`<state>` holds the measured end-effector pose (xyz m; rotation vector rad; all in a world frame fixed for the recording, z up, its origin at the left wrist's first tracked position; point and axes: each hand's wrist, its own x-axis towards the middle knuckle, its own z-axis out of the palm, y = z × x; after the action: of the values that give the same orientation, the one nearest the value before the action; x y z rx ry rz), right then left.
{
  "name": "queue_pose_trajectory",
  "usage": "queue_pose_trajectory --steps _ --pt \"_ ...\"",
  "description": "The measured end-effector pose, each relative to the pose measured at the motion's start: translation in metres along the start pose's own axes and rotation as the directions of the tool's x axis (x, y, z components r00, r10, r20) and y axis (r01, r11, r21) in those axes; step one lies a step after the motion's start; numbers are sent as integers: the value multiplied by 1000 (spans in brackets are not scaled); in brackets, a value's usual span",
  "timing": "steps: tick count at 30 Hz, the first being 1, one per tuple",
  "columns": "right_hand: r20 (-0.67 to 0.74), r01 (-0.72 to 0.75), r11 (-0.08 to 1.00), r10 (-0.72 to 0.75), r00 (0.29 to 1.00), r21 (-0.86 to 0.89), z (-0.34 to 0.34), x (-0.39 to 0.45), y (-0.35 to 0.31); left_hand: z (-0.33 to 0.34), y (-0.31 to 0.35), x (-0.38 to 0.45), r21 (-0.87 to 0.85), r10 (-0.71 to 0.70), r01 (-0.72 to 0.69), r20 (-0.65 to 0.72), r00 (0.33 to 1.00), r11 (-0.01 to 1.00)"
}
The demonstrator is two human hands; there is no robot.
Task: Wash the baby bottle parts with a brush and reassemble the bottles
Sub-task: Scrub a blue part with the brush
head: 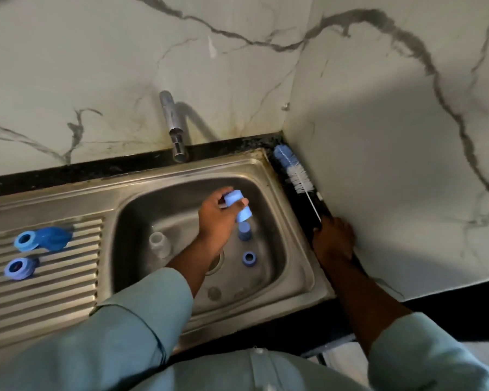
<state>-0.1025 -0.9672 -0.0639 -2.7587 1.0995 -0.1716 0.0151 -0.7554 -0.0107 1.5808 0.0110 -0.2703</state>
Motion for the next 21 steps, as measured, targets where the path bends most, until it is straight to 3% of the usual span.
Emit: queue_pose_trajectory --steps 2,5,9,11,14,16,18,21 --pt "13 -26 999 25 1000 26 -3 1 -3 -2 7 -1 -195 -178 174 -2 984 965" --pt "39 -76 977 70 997 198 -7 -3 -19 -20 13 3 -339 -314 284 -34 949 897" --pt "-60 172 885 -162 985 434 -12 -27 -42 -65 21 23 -600 -418 259 -141 897 757" --pt "-114 350 793 -340 934 499 -16 -46 -48 -95 29 33 -695 -431 178 -206 878 696" --pt "-171 549 695 -538 825 464 -25 -64 -53 -130 39 41 -720 -409 68 -311 858 690" --pt "-178 658 676 -641 747 330 -28 -63 -59 -147 44 40 -715 -390 19 -358 848 699" --pt "-172 726 647 -708 685 232 -31 -59 -66 -155 46 37 -667 -372 51 -348 861 743" --pt "-151 759 632 -744 651 158 -42 -54 -84 -156 45 27 -571 -356 138 -291 888 809"
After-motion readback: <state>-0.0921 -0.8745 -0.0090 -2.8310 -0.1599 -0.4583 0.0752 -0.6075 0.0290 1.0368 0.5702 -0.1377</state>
